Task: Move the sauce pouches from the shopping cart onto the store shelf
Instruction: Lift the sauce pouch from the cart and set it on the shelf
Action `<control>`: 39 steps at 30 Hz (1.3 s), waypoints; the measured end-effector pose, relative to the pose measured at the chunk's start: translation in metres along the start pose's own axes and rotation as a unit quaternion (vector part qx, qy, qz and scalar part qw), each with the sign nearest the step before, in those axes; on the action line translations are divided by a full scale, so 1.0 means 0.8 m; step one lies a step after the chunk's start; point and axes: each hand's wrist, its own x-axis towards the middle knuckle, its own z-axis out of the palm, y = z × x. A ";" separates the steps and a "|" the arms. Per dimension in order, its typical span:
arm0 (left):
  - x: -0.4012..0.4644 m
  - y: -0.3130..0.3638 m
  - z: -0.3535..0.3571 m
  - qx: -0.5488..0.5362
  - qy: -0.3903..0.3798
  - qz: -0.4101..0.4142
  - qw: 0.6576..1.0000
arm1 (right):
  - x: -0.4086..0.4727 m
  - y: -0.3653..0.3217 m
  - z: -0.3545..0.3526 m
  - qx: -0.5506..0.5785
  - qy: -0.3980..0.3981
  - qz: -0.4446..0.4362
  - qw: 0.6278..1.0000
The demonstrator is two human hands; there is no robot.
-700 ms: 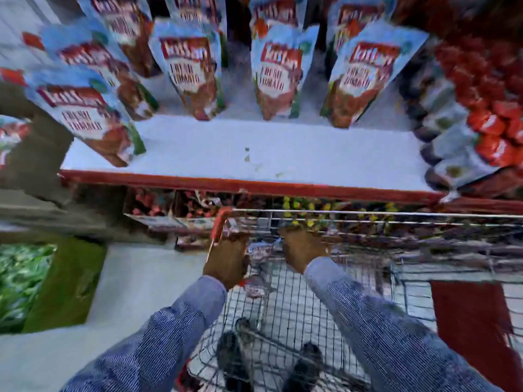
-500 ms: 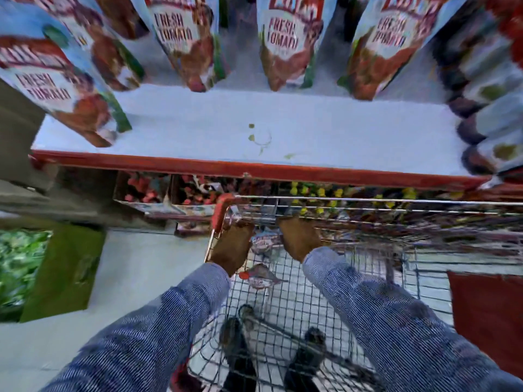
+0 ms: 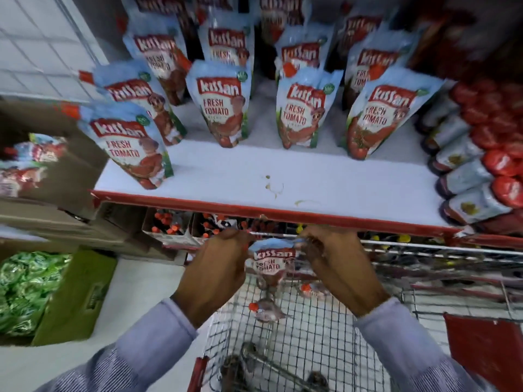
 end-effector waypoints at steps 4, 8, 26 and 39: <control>-0.011 0.020 -0.130 -0.035 0.114 0.014 0.993 | 0.014 -0.083 -0.076 0.053 0.108 -0.062 0.991; -0.001 0.015 -0.205 0.001 0.218 0.011 0.976 | 0.053 -0.135 -0.107 0.066 0.175 -0.106 0.977; 0.089 -0.067 -0.207 0.016 0.173 -0.065 0.983 | 0.168 -0.167 -0.053 0.081 0.133 -0.058 0.986; 0.026 0.057 -0.123 -0.033 0.160 0.041 0.986 | 0.040 -0.017 -0.062 0.113 0.112 0.036 0.987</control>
